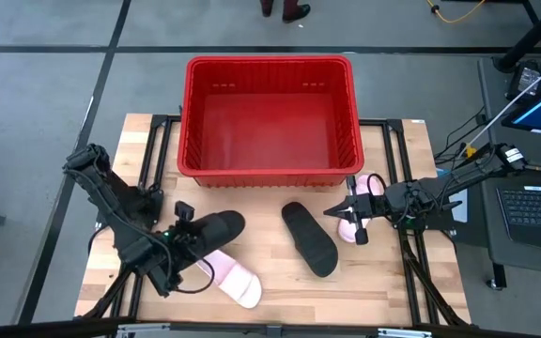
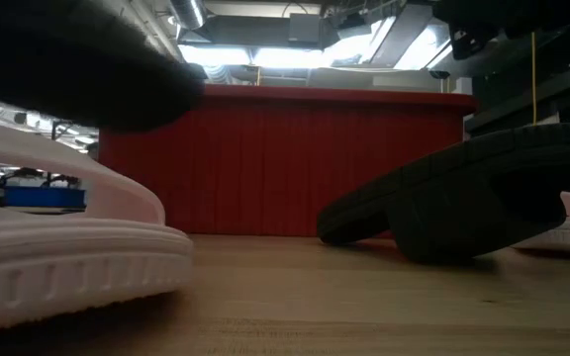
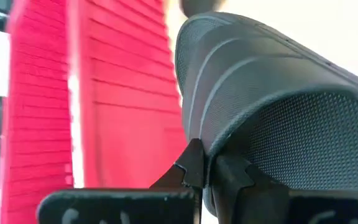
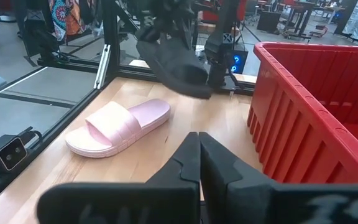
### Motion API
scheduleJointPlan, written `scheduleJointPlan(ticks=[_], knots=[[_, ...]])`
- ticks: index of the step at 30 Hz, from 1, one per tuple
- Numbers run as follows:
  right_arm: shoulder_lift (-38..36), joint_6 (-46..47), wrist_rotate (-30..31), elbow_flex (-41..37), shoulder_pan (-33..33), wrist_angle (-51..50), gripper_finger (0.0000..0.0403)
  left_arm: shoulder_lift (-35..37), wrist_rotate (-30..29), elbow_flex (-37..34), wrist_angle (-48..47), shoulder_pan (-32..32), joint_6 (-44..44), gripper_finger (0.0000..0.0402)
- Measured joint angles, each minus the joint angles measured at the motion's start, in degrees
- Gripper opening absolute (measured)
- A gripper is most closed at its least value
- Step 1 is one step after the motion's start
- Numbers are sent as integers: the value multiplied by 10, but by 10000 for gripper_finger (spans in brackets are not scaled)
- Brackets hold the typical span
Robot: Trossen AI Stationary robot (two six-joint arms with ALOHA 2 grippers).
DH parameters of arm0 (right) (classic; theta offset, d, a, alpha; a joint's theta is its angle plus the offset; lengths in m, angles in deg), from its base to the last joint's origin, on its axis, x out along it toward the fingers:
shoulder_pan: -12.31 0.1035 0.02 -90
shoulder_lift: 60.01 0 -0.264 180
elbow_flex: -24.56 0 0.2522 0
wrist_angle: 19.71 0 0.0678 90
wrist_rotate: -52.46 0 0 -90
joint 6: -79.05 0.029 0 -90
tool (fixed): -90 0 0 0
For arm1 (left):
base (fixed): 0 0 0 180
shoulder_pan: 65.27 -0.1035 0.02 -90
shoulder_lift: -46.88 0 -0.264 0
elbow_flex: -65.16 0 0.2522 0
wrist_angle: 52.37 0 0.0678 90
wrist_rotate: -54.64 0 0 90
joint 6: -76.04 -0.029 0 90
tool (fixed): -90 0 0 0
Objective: Pick and place slides into bin
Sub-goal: Put the left black slide into the red container
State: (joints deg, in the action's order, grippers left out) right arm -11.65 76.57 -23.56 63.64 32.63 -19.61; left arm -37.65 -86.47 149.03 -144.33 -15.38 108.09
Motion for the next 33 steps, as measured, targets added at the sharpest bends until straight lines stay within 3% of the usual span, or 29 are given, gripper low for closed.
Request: scheduleJointPlan(ticks=[8,17,33], knots=[[0,8,0,-1,0,-22,4,0,-69,44,0,-13,-2,5],[0,5,0,-1,0,-24,4,0,-202,104,2,-47,-57,5],[0,-87,0,-1,0,60,4,0,-245,192,4,-260,-233,5]])
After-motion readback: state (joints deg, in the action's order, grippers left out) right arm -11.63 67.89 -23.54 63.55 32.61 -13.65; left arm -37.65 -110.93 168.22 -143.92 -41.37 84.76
